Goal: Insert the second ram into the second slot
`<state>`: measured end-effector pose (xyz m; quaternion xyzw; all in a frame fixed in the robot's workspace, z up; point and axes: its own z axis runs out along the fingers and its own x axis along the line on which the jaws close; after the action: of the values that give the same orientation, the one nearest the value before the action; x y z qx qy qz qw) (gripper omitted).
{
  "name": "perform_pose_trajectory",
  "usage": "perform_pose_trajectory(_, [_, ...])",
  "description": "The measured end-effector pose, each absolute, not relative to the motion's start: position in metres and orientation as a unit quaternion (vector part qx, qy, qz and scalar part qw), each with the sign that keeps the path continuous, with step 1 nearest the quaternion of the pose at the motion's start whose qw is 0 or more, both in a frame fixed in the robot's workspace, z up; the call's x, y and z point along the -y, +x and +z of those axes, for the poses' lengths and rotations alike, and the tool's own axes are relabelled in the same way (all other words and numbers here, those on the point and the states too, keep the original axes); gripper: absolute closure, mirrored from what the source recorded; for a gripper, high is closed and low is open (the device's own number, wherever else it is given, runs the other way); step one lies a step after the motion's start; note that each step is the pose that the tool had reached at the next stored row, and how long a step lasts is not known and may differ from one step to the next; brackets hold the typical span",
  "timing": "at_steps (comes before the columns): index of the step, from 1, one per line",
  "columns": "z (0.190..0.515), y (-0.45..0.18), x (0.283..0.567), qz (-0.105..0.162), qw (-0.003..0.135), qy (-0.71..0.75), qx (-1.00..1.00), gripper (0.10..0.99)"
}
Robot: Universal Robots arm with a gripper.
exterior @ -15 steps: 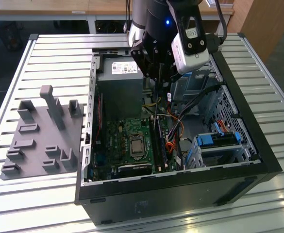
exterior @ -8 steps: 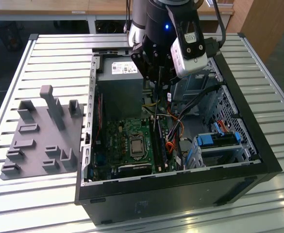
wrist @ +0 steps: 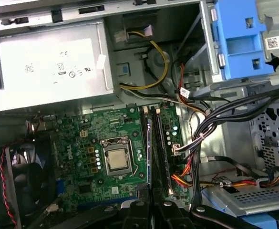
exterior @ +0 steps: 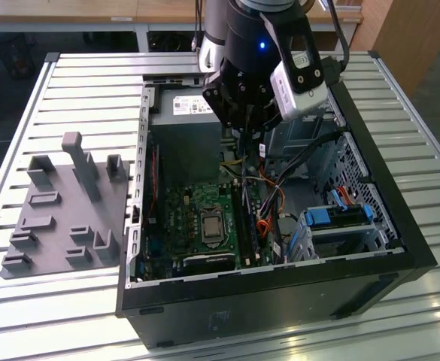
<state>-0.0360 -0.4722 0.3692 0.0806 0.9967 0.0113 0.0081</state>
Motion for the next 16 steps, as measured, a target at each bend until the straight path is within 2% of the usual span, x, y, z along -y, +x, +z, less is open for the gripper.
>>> perform_pose_trajectory(16, [0.3648,-0.036,0.4721,0.011,0.008,0.076,-0.997,0.949])
